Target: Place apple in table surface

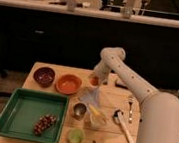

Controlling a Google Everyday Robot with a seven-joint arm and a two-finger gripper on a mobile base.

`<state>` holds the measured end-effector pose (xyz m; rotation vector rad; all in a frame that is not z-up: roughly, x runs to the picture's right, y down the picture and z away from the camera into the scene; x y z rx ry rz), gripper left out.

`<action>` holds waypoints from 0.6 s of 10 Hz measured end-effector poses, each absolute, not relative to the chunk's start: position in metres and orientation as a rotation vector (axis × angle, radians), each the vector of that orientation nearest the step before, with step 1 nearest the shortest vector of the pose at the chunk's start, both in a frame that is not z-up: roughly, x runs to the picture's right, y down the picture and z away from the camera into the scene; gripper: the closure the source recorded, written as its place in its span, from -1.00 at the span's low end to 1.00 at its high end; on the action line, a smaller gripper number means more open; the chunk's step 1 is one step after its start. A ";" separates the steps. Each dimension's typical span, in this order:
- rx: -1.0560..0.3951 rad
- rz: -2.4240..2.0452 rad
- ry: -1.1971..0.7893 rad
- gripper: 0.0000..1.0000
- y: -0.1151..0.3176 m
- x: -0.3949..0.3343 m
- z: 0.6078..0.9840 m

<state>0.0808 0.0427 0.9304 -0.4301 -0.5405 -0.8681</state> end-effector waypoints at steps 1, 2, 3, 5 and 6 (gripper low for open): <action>-0.442 -0.822 -0.535 0.58 0.055 0.108 0.943; -0.440 -0.799 -0.529 0.58 0.059 0.122 0.947; -0.433 -0.781 -0.520 0.58 0.063 0.137 0.950; -0.412 -0.781 -0.489 0.58 0.064 0.148 0.939; -0.409 -0.789 -0.473 0.57 0.062 0.150 0.930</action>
